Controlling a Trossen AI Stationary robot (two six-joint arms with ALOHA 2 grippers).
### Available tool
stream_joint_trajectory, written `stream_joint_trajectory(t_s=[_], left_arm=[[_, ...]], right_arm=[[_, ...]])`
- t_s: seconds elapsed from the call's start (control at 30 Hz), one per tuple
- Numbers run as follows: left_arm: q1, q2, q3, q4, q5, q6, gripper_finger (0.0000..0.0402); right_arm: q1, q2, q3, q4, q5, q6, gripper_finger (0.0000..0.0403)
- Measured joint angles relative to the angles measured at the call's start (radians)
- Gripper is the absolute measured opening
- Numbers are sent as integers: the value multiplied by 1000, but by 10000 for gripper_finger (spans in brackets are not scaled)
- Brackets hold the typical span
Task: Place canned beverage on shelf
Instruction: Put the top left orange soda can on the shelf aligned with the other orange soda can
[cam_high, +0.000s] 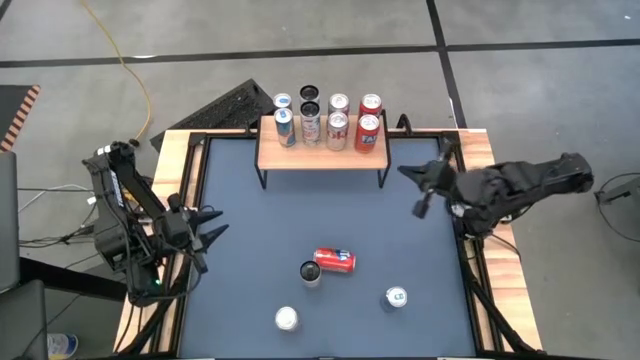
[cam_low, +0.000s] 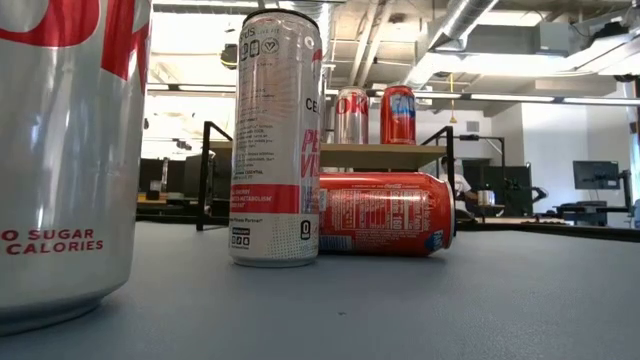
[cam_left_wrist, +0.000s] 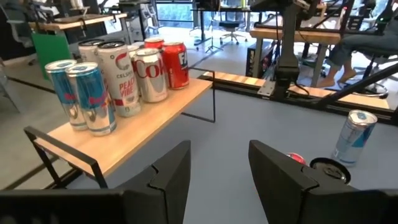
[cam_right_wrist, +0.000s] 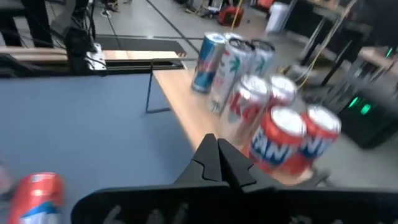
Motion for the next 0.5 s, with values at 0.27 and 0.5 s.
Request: stream_joint_trajectory(t_s=[0.27,0.5], left_arm=[[11,-53,35,20,-13,119,153],[17,-140,76,152,33,340,153]], right_arm=[[85,-104,0,-139,0,193,0],[114,-78,0,-146,0,189,0]])
